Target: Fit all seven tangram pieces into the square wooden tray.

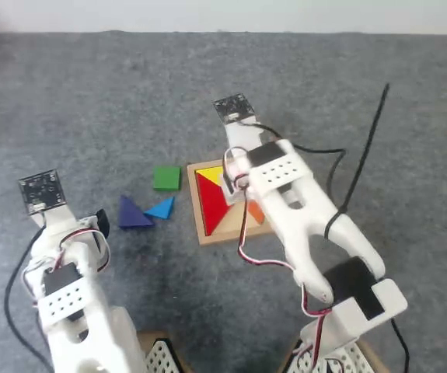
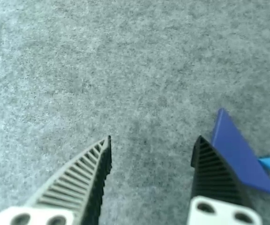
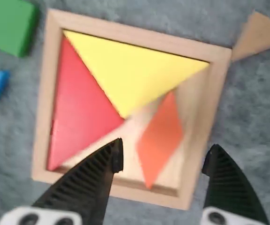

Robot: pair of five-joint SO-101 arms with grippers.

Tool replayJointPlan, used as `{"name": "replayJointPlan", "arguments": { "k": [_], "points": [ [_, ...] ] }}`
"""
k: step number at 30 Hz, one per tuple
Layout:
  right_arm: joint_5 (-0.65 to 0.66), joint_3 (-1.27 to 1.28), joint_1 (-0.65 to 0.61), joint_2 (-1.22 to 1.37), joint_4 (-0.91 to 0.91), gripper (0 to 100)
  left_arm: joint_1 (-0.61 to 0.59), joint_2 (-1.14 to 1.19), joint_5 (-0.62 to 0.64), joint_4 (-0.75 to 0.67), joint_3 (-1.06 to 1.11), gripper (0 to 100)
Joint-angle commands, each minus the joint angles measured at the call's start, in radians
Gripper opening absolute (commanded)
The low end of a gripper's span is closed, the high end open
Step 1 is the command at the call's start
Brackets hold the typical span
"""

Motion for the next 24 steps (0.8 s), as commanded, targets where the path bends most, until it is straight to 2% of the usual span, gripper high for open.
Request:
{"name": "replayJointPlan", "arguments": {
  "k": [1, 10, 12, 15, 18, 24],
  "points": [
    [-0.097, -0.003, -0.008, 0.028, -0.056, 28.0, 0.008, -0.005, -0.011, -0.021, -0.007, 27],
    [-0.106, -0.015, 0.018, 0.183, -0.064, 27.9, 0.008, -0.005, -0.011, -0.02, -0.007, 27],
    [-0.143, -0.015, 0.018, 0.196, -0.061, 24.2, 0.008, -0.005, -0.011, -0.021, -0.007, 27],
    [-0.229, -0.015, 0.024, 0.2, -0.065, 12.7, 0.008, -0.005, -0.011, -0.021, -0.007, 27],
    [-0.253, -0.015, 0.044, 0.202, -0.067, 4.5, 0.008, -0.005, -0.011, -0.021, -0.007, 27],
    [-0.252, -0.015, 0.051, 0.205, -0.027, 3.7, 0.008, -0.005, -0.011, -0.021, -0.007, 27]
  ]
}}
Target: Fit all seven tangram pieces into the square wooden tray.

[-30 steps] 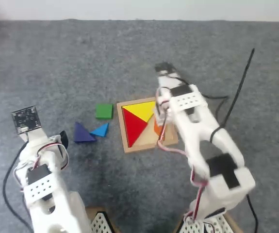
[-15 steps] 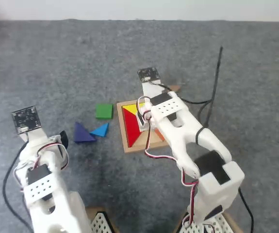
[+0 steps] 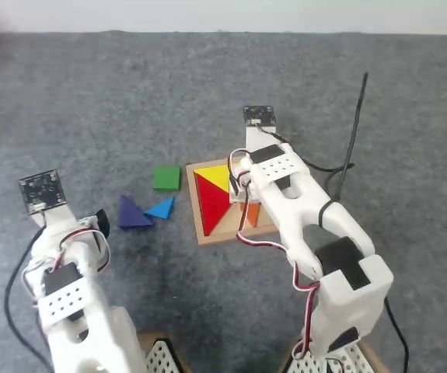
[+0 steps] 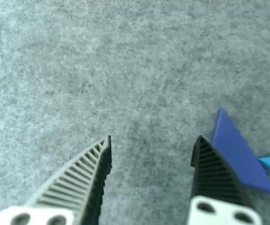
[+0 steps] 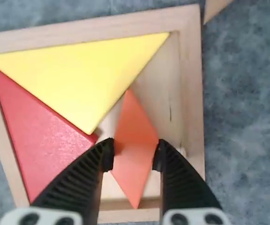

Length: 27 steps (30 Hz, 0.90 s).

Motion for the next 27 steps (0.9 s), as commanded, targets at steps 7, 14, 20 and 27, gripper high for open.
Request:
{"name": "replayJointPlan", "arguments": {
  "k": [7, 14, 20, 27],
  "points": [
    [0.005, -0.005, -0.005, 0.022, 0.036, 19.2, 0.008, -0.005, -0.011, -0.021, -0.007, 27],
    [0.086, -0.006, 0.001, 0.025, 0.065, 16.5, 0.008, -0.005, -0.011, -0.02, -0.007, 27],
    [0.13, -0.006, 0.031, 0.015, 0.064, 1.4, 0.008, -0.005, -0.011, -0.02, -0.007, 27],
    [0.17, -0.002, 0.085, -0.214, 0.094, 0.8, 0.008, -0.003, -0.011, -0.021, -0.007, 27]
  ]
}}
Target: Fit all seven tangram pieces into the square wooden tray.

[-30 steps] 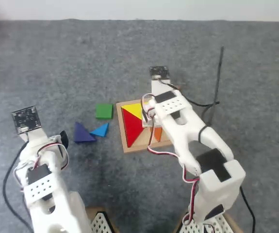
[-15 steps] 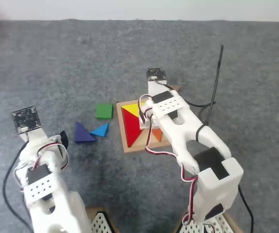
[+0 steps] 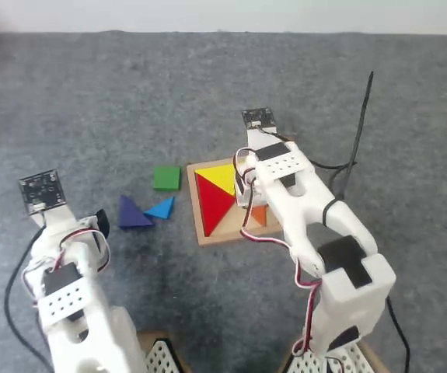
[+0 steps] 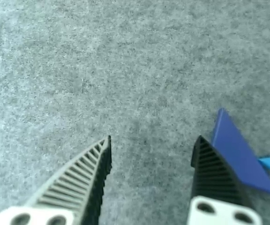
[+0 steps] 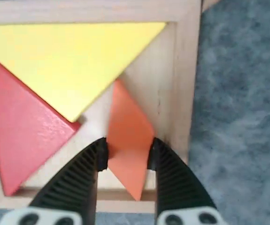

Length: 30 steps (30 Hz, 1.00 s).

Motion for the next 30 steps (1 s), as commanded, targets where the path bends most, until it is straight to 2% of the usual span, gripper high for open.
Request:
{"name": "replayJointPlan", "arguments": {
  "k": [1, 4, 10, 11, 13, 16, 18, 21, 23, 27, 30],
  "points": [
    [0.064, -0.009, 0.062, -0.22, 0.027, 0.8, 0.008, -0.003, -0.011, -0.021, -0.007, 27],
    [0.316, -0.025, 0.105, -0.38, 0.09, 0.8, 0.008, -0.003, -0.011, -0.021, -0.007, 27],
    [1.128, -0.037, 0.251, -0.478, 0.349, 0.8, 0.008, -0.003, -0.011, -0.021, -0.007, 27],
    [1.22, -0.034, 0.277, -0.476, 0.366, 0.8, 0.008, -0.003, -0.011, -0.021, -0.007, 27],
    [1.293, -0.034, 0.317, -0.476, 0.363, 0.8, 0.008, -0.003, -0.011, -0.021, -0.007, 27],
    [1.229, -0.029, 0.378, -0.472, 0.269, 0.8, 0.008, -0.003, -0.011, -0.021, -0.007, 27],
    [1.091, -0.018, 0.426, -0.438, 0.196, 0.8, 0.008, -0.003, -0.011, -0.021, -0.007, 27],
    [0.818, 0.002, 0.472, -0.355, 0.07, 0.8, 0.008, -0.003, -0.011, -0.021, -0.007, 27],
    [0.68, 0.008, 0.464, -0.298, 0.022, 0.8, 0.008, -0.003, -0.011, -0.021, -0.007, 27],
    [0.493, -0.009, 0.387, -0.229, 0.015, 0.8, 0.008, -0.003, -0.011, -0.021, -0.007, 27],
    [0.219, -0.021, 0.364, -0.196, 0.013, 2.0, 0.008, -0.003, -0.011, -0.021, -0.007, 27]
  ]
}}
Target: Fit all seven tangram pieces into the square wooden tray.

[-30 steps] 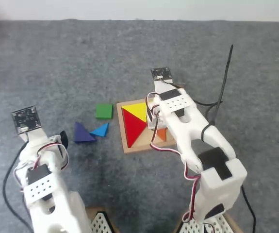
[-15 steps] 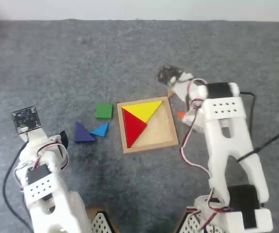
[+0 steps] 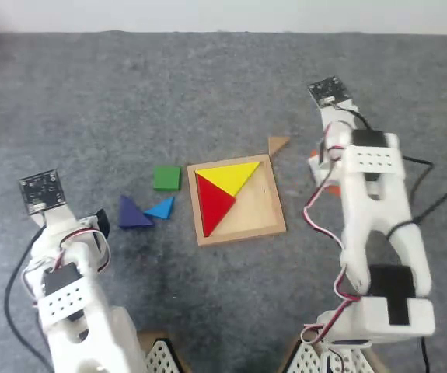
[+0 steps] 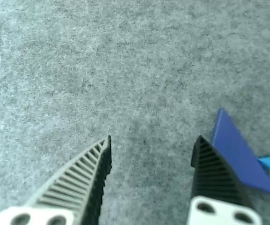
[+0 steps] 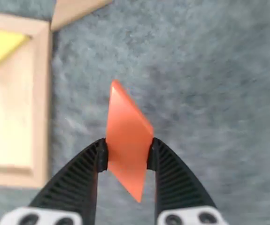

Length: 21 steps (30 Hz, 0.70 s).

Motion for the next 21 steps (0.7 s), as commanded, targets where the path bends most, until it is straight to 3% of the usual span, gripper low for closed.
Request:
{"name": "replayJointPlan", "arguments": {
  "k": [1, 4, 9, 21],
  "points": [
    [-0.325, -0.04, -0.027, 0.018, -0.018, 3.7, 0.006, -0.003, -0.011, -0.021, -0.007, 27],
    [-0.445, -0.051, -0.045, 0.053, -0.013, 15.5, 0.006, -0.003, -0.011, -0.021, -0.007, 27],
    [-0.448, -0.046, -0.065, 0.091, -0.062, 34.8, 0.006, -0.002, -0.011, -0.021, -0.007, 27],
    [-0.361, -0.08, -0.068, 0.225, -0.12, 26.5, 0.006, -0.002, -0.011, -0.021, -0.007, 27]
  ]
}}
